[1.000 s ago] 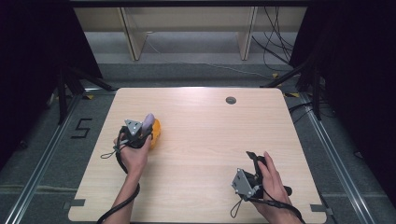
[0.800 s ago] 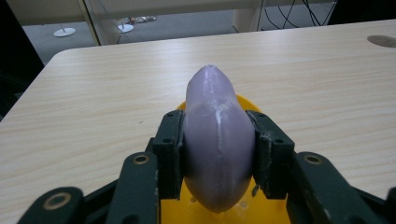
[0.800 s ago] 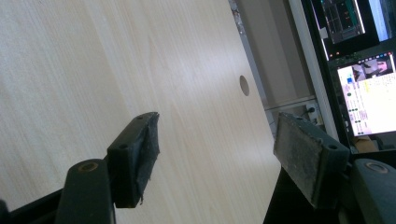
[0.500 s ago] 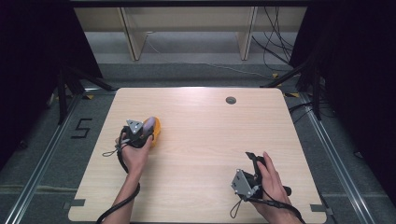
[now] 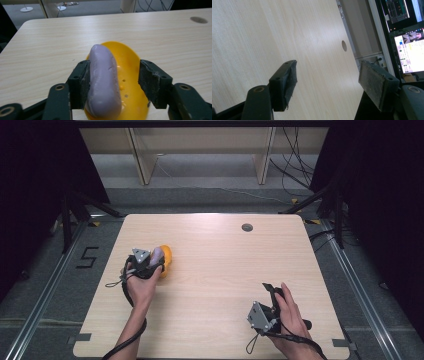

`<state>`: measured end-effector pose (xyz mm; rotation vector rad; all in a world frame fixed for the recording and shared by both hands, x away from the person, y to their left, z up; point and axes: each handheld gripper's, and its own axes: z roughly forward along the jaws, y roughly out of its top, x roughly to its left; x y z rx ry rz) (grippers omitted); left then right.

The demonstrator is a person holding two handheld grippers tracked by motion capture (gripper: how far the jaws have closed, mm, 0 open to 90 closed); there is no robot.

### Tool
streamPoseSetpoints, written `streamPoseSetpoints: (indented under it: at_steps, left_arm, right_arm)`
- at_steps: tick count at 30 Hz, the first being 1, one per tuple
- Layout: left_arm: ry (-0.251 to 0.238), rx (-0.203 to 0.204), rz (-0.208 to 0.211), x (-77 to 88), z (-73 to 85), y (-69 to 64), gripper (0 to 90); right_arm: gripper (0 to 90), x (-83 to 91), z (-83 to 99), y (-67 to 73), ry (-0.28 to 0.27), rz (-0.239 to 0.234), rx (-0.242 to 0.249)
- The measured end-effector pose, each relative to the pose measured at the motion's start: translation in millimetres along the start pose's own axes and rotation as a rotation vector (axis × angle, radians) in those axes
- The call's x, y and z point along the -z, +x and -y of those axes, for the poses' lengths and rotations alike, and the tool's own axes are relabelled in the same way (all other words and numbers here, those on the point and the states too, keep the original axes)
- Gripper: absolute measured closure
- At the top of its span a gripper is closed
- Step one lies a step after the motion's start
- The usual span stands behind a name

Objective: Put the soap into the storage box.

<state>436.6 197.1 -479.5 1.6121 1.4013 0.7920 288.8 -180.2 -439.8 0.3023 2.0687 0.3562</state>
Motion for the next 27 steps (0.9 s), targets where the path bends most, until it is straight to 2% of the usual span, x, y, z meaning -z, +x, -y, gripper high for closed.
streamPoseSetpoints:
  at_steps: [3,5,9,11,12,13,14,15,16,21,22,23,25,27]
  left_arm:
    - [-0.020,0.001,-0.003,10.8,-1.3,2.3,36.5]
    - [-0.026,0.008,-0.005,14.0,-1.5,3.0,35.6]
    - [-0.057,0.020,-0.003,30.5,-0.2,2.4,34.2]
    - [-0.066,0.029,0.014,40.5,2.6,-0.2,34.0]
    - [-0.075,0.032,0.024,44.9,5.0,-2.3,34.0]
    - [-0.072,0.027,0.052,52.9,10.4,-8.1,34.0]
    - [-0.072,0.027,0.052,52.9,10.4,-8.1,34.1]
    - [-0.057,0.022,0.092,58.0,16.5,-15.9,34.2]
    - [-0.057,0.022,0.092,58.0,16.5,-15.9,34.7]
    - [0.000,-0.016,0.180,68.7,37.8,-37.4,36.3]
    - [0.009,-0.021,0.198,71.4,45.0,-42.3,36.3]
    - [0.006,-0.017,0.217,73.3,50.9,-45.9,36.7]
    - [0.010,-0.021,0.228,79.0,60.5,-52.9,36.7]
    - [0.015,-0.014,0.239,83.3,67.9,-57.0,36.7]
  right_arm:
    - [31.4,-0.1,-0.1,0.1,0.001,-0.002,0.003]
    - [31.3,0.1,0.0,0.1,0.001,0.000,0.003]
    - [31.3,0.0,0.3,0.0,0.005,-0.001,-0.005]
    - [31.3,0.0,0.3,0.0,0.005,-0.002,-0.005]
    - [31.3,0.0,0.3,0.1,0.005,-0.002,-0.005]
    - [31.2,0.2,0.4,0.2,0.004,-0.003,-0.005]
    - [31.2,0.2,0.4,0.2,0.004,-0.003,-0.005]
    - [31.2,0.1,0.7,0.1,0.005,-0.004,-0.007]
    - [31.2,0.1,0.7,0.1,0.005,-0.004,-0.007]
    - [31.0,0.2,1.3,0.2,0.004,-0.013,-0.008]
    - [31.0,-0.2,1.4,-1.3,-0.006,-0.011,0.015]
    - [31.0,0.3,1.9,1.9,0.015,-0.020,-0.047]
    - [31.0,0.2,2.0,2.2,0.016,-0.022,-0.052]
    - [30.9,0.2,2.8,-0.1,-0.001,-0.021,-0.010]
